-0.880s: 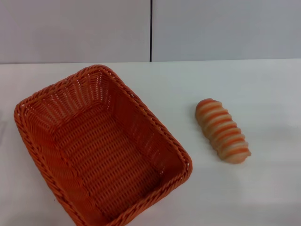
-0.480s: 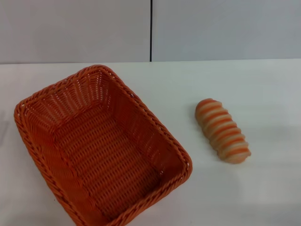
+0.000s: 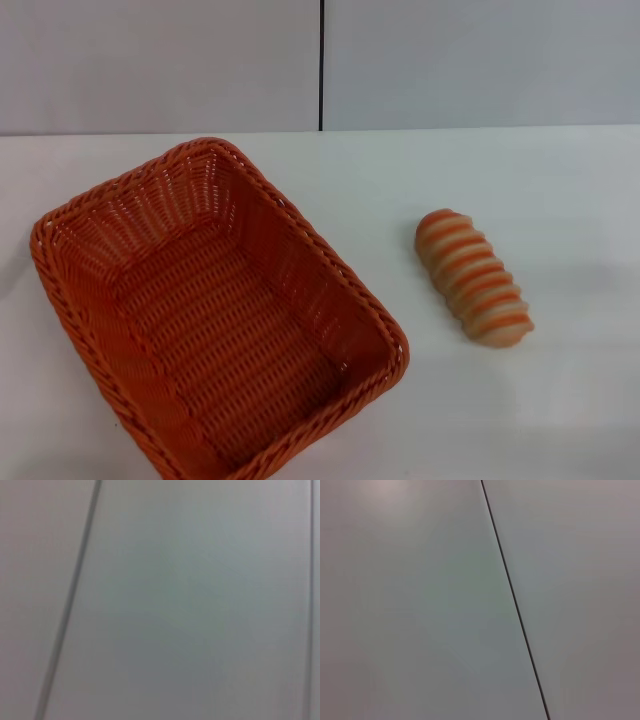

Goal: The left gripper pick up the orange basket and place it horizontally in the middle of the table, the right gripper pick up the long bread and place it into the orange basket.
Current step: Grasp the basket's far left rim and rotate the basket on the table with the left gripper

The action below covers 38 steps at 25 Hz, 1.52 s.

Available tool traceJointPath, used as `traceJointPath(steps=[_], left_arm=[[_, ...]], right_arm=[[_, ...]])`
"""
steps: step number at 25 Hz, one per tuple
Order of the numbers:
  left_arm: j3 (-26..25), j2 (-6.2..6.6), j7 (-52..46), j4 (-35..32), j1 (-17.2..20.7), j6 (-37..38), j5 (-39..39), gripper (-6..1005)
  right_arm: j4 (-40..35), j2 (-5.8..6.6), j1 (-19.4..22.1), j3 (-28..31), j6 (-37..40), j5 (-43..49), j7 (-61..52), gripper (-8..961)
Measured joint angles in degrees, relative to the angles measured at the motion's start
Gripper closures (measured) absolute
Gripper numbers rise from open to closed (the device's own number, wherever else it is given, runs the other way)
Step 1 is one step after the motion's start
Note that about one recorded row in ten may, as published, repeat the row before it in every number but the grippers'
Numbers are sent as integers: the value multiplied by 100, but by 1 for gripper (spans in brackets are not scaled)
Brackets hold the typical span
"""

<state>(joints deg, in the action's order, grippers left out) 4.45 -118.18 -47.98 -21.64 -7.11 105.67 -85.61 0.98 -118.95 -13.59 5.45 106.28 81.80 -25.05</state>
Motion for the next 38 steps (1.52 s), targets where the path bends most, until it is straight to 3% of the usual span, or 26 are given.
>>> traceJointPath(steps=[1, 3, 5, 6, 8, 9, 11, 14, 17, 18, 20, 23, 33, 38], left_arm=[[731, -5, -1349, -1323, -36, -334, -24, 238], [1319, 2, -2180, -2209, -47, -567, -128, 236], [1319, 2, -2180, -2209, -47, -567, -128, 234], [1960, 7, -3048, -3263, -63, -849, -426, 233], [2666, 18, -4125, -4600, -196, -1128, -1157, 231], [2666, 18, -4125, -4600, -196, -1128, -1157, 231], [3213, 11, -5152, -5835, -537, -1229, -2295, 232], [3723, 7, -5840, -6464, -894, -1206, -3183, 233], [4457, 5, -6489, -6983, -1352, -1162, -4329, 234], [4457, 5, -6489, -6983, -1352, -1162, -4329, 234], [5109, -17, -6920, -7206, -1709, -1110, -5261, 235], [5673, -50, -7249, -7259, -2002, -1130, -5975, 235], [7107, -73, -7950, -7046, -2195, -1856, -7281, 238], [7276, -89, -8021, -6769, -2299, -1890, -7468, 240]], right_arm=[[0, 0, 0, 0, -24, -1, 0, 407], [-5, -2, -2, 0, -72, -4, 0, 407], [-10, 1, -12, 1, -104, -6, 0, 407], [-11, 3, -17, 3, -117, -7, 0, 407], [-21, 6, -24, 7, -123, -8, 0, 407], [-32, 7, -24, 8, -125, -6, 0, 407], [-53, 6, -30, 0, -133, 9, -1, 407], [-56, 6, -34, -5, -143, 16, -19, 407], [-56, 2, -25, -8, -123, 18, -18, 408], [-56, 0, -14, -8, -113, 18, -18, 408], [-54, -2, 8, -8, -97, 18, -17, 407], [-50, -9, 29, -8, -84, 18, -17, 408], [-38, -14, 68, -5, -81, 20, -17, 407], [-12, -14, 42, 6, -131, 14, -42, 407]])
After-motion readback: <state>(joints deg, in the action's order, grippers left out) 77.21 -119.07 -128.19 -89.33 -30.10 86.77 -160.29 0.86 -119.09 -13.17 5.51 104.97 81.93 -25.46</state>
